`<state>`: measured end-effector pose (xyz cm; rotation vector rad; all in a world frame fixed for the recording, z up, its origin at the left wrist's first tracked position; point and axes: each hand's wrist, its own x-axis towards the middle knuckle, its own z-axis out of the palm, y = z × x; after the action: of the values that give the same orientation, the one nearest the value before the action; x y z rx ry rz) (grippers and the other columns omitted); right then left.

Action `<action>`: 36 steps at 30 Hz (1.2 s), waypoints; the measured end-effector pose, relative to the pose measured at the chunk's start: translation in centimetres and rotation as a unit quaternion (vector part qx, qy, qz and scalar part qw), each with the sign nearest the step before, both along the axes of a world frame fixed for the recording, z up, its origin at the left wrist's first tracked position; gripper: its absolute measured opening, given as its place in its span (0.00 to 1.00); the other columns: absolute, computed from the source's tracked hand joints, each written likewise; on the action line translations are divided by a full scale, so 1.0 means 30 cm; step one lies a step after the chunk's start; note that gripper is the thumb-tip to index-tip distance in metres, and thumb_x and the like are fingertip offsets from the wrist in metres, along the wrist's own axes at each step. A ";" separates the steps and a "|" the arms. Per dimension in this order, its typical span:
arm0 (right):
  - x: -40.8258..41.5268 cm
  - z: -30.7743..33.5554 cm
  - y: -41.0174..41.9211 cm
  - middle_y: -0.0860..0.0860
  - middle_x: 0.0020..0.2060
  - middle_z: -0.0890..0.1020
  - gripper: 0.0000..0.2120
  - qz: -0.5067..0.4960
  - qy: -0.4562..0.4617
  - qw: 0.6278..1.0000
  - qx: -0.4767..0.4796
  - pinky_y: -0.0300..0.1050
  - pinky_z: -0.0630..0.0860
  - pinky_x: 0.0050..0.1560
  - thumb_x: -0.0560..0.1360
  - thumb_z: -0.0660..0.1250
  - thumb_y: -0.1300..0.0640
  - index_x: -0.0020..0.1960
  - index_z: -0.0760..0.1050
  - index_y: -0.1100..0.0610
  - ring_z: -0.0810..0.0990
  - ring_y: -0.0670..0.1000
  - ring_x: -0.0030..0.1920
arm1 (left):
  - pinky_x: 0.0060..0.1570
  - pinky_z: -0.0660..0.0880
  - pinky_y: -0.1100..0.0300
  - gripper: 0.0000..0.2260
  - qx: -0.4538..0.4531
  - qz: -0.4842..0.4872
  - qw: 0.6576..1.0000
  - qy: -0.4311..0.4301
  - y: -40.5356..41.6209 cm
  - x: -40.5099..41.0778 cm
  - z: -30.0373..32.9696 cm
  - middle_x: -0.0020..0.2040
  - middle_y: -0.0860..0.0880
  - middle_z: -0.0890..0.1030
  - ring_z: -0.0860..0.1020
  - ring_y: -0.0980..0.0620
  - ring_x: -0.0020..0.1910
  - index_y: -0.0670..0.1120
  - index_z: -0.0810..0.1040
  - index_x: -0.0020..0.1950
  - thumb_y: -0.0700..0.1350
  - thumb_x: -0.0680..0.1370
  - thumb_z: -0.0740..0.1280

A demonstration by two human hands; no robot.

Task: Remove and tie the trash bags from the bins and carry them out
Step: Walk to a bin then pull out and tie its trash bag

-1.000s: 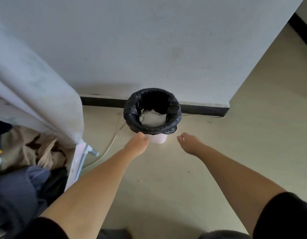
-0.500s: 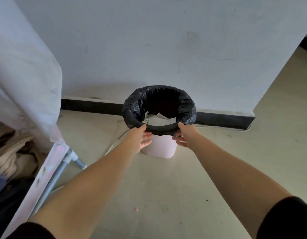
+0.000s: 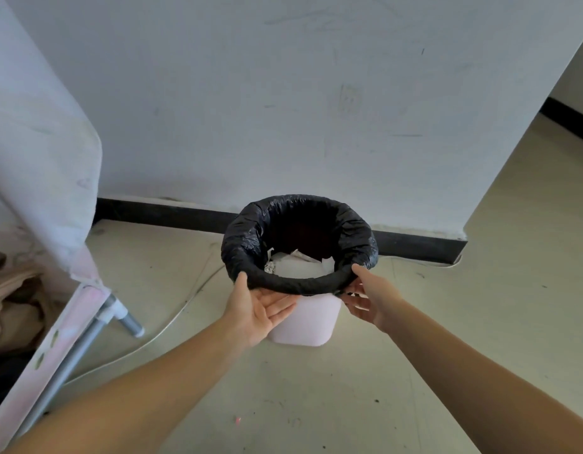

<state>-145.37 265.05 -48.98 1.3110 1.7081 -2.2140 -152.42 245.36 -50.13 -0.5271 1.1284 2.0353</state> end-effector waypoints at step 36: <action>0.019 -0.127 0.018 0.57 0.38 0.77 0.12 -0.116 0.053 0.962 -0.240 0.45 0.80 0.29 0.77 0.66 0.56 0.41 0.68 0.63 0.81 0.52 0.28 | 0.43 0.76 0.56 0.06 0.001 0.052 0.998 0.047 0.005 0.091 0.081 0.38 0.45 0.83 0.80 0.49 0.42 0.42 0.76 0.49 0.43 0.80 0.62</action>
<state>-144.79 265.59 -52.78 1.3319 0.9731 -2.6387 -149.69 245.51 -47.70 -0.5034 1.1772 2.1708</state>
